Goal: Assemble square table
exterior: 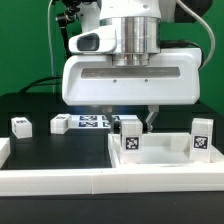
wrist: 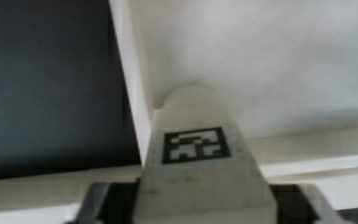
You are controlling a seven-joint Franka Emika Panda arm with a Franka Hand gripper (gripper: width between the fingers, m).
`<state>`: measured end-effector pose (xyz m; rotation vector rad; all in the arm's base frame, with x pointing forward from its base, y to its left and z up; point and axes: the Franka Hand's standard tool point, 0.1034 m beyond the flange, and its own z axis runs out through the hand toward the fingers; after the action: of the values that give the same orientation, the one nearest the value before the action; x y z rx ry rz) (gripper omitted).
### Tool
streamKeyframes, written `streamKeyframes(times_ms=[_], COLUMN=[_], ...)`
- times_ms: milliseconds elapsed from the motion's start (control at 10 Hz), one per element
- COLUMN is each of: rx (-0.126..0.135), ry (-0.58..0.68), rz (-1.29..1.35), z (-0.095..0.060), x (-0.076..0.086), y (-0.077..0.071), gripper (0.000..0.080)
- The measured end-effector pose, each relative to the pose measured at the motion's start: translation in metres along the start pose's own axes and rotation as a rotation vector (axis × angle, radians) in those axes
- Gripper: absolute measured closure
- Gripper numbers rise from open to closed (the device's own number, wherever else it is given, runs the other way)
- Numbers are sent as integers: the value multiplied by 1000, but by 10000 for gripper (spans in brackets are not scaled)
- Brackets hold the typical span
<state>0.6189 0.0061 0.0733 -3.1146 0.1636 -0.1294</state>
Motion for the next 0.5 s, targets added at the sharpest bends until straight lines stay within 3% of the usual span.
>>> streamKeyframes(times_ms=[500], rx=[6], ry=[2], rz=[484], z=[0], x=[1], y=[4], gripper=[511])
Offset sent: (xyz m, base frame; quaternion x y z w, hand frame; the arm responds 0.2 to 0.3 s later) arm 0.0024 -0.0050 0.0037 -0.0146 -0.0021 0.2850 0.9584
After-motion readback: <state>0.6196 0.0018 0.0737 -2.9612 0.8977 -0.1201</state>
